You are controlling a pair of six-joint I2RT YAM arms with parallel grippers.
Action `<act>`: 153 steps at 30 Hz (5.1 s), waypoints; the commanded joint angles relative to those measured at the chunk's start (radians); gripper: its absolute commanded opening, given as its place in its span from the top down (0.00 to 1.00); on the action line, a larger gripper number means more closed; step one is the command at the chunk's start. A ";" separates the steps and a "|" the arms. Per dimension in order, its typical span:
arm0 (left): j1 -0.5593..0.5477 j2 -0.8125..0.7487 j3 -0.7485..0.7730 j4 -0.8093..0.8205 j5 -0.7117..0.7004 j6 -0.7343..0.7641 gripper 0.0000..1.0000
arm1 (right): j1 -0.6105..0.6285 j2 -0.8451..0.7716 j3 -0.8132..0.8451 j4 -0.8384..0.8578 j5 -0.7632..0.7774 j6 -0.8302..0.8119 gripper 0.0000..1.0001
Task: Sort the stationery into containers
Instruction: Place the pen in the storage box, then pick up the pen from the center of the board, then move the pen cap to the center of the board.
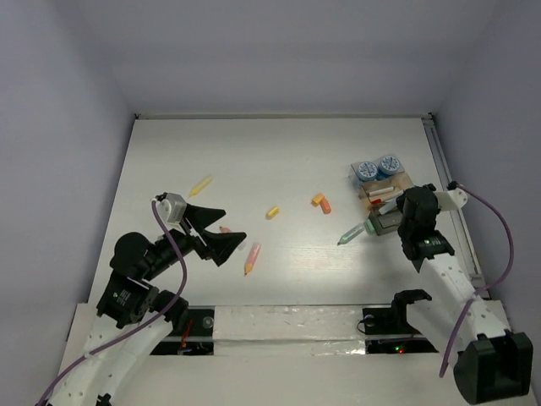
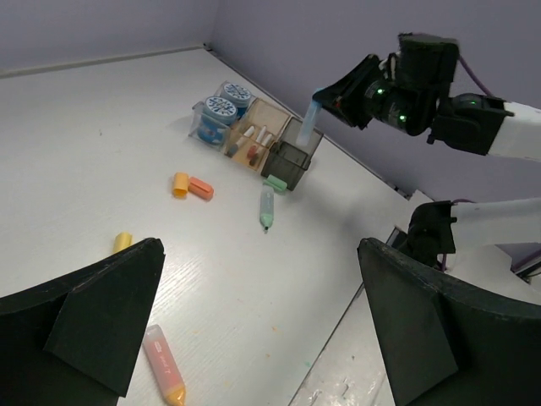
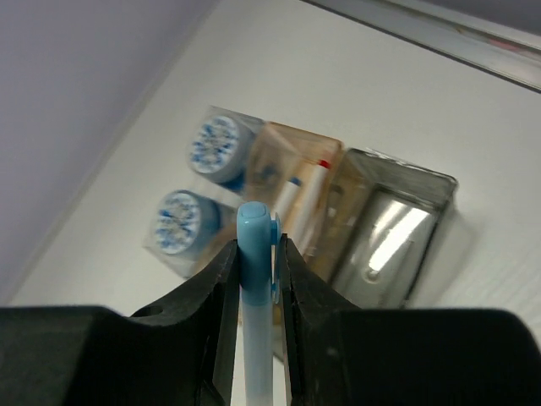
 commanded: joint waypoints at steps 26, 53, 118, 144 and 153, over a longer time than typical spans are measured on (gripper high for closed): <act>-0.028 -0.012 0.005 -0.002 -0.085 0.009 0.01 | -0.093 0.189 0.186 -0.016 -0.172 -0.182 0.27; 0.010 -0.076 0.201 -0.118 -0.760 -0.017 0.01 | 0.817 1.119 0.969 -0.291 -0.726 -0.625 0.24; 0.010 0.323 -0.023 0.236 -0.226 -0.242 0.58 | 0.817 0.738 0.721 0.330 -0.608 -0.283 1.00; 0.010 0.376 -0.032 0.290 -0.283 -0.247 0.67 | 0.835 0.701 0.674 0.387 -0.681 -0.252 0.99; 0.010 0.358 -0.011 0.251 -0.302 -0.227 1.00 | 0.835 0.698 0.661 0.381 -0.690 -0.240 0.97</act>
